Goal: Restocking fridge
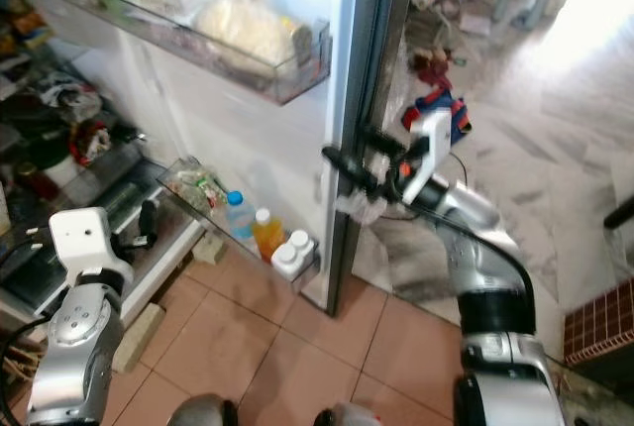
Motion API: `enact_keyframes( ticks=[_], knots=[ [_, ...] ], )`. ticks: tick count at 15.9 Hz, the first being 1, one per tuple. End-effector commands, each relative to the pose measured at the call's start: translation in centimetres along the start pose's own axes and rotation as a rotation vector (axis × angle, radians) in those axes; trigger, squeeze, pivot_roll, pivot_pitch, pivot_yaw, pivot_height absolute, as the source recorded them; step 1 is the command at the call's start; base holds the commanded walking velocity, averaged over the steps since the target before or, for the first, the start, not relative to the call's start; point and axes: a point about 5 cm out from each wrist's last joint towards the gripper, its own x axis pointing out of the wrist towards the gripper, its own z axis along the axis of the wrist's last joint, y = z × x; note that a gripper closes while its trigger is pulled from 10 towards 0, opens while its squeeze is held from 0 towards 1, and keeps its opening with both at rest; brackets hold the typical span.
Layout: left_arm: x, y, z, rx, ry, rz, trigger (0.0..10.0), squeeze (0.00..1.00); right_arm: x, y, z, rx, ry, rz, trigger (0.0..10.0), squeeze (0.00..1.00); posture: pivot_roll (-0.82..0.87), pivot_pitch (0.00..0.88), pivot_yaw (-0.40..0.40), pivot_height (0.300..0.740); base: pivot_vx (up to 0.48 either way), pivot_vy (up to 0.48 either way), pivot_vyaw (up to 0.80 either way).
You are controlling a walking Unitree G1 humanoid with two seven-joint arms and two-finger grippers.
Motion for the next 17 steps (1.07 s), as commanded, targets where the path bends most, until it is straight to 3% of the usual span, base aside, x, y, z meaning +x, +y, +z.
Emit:
enact_keyframes(
  ticks=[1, 5, 7, 11, 15, 17],
  knots=[
    [0.1, 0.0, 0.0, 0.002, 0.004, -0.003, 10.0, 0.0, 0.1, 1.0, -2.7, 0.087, 0.127, 0.059, 10.0, 0.0, 0.09, 0.005, -0.003, 0.74, 0.0, 0.0, 0.0],
    [0.1, 0.0, 0.0, 0.003, 0.002, -0.003, 10.0, 0.0, -1.2, 4.1, -4.1, 0.12, 0.254, 0.244, 10.0, 0.0, 0.1, 0.011, -0.005, 0.74, 0.0, 0.0, 0.0],
    [0.1, 0.1, 0.0, 0.002, 0.002, 0.006, 10.0, 0.0, -1.8, 4.8, -4.7, 0.122, 0.311, 0.31, 10.0, 0.0, 0.1, 0.011, -0.008, 0.74, 0.0, 0.0, 0.0],
    [0.1, 0.1, -0.1, -0.001, 0.011, 0.012, 10.0, 0.0, -1.8, 3.7, -5.2, 0.063, 0.337, 0.194, 10.0, 0.0, 0.1, 0.014, -0.007, 0.74, -0.061, 0.172, 0.0],
    [0.3, 0.0, 0.0, 0.002, 0.012, 0.003, 10.0, 0.0, -2.1, 4.4, -5.9, 0.029, 0.378, 0.239, 10.0, 0.0, 0.1, 0.013, -0.003, 0.74, -0.249, 0.407, 0.0],
    [0.3, -0.1, 0.1, 0.0, -0.001, -0.003, 10.0, 0.0, -2.0, 4.2, -6.0, 0.023, 0.382, 0.231, 10.0, 0.0, 0.1, 0.012, -0.002, 0.74, 0.0, 0.0, 0.0]
  ],
)
